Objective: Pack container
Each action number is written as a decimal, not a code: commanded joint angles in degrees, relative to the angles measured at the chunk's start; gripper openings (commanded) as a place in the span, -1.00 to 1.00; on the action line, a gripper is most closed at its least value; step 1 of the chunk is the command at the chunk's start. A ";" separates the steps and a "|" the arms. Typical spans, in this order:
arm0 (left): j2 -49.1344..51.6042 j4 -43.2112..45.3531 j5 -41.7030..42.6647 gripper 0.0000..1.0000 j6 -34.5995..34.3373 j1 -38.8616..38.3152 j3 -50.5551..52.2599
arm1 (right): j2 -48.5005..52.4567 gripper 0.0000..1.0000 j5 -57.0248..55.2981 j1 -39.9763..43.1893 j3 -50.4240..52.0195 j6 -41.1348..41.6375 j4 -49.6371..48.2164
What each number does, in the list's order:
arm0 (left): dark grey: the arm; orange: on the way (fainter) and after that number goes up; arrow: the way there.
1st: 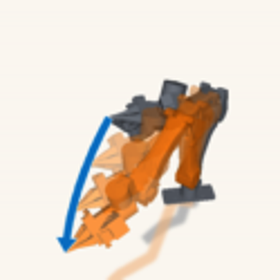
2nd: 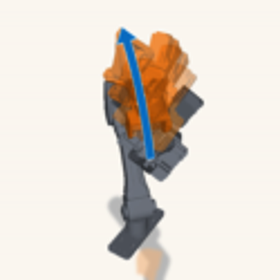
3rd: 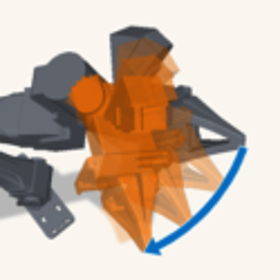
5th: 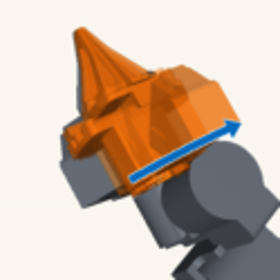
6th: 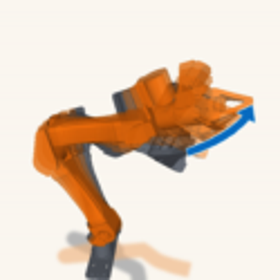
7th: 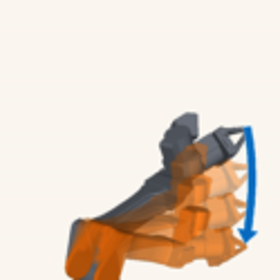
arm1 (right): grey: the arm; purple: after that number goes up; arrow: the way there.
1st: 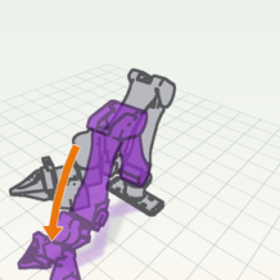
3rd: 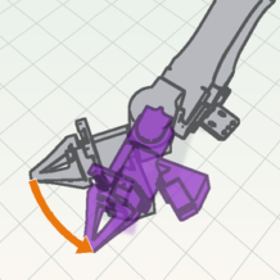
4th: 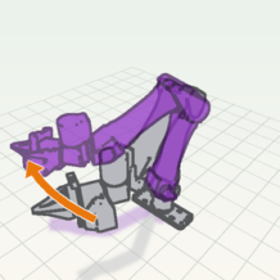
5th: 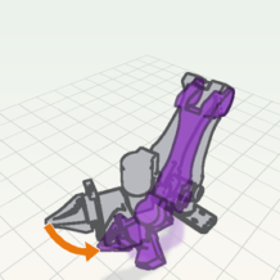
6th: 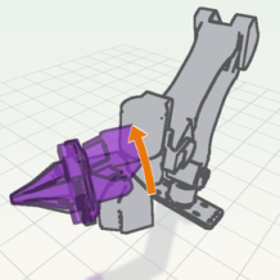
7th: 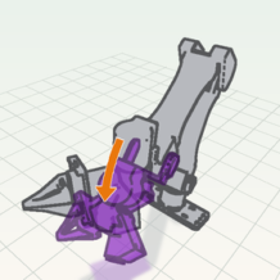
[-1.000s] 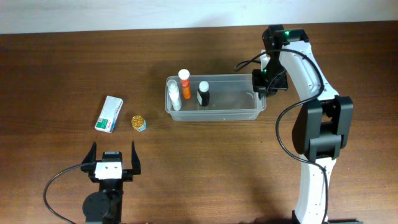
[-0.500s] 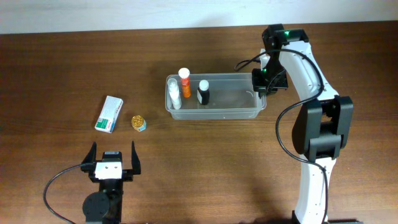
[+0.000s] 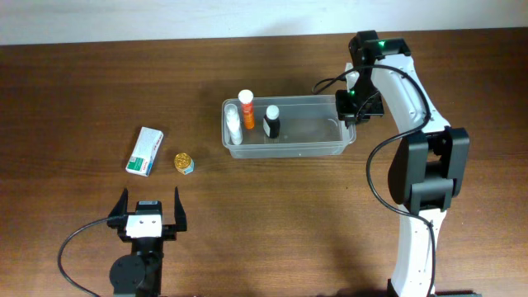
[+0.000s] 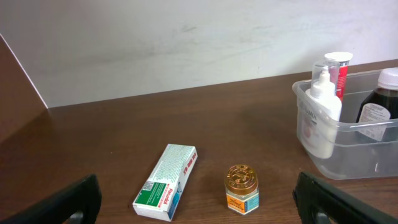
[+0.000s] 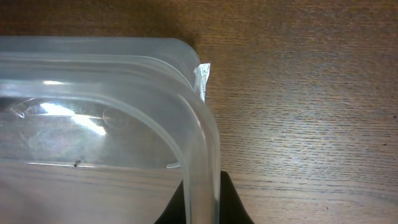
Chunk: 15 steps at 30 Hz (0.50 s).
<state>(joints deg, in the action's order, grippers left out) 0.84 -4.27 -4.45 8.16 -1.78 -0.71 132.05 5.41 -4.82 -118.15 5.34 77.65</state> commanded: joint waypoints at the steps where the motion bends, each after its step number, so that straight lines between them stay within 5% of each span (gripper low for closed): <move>1: -0.48 -0.09 0.63 0.99 0.96 0.35 0.20 | -0.42 -0.90 -2.21 0.81 0.50 -1.09 -0.33; 7: -0.48 -0.09 0.63 0.99 0.96 0.35 0.20 | -0.44 -0.44 -2.23 0.76 0.33 -1.07 -0.59; 15: -0.48 -0.09 0.63 0.99 0.96 0.35 0.20 | -0.50 -0.41 -2.21 0.76 -1.36 -1.05 0.44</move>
<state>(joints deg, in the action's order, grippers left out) 0.84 -4.25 -4.45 8.16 -1.78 -0.71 132.05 3.95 -4.36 -118.17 4.29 77.49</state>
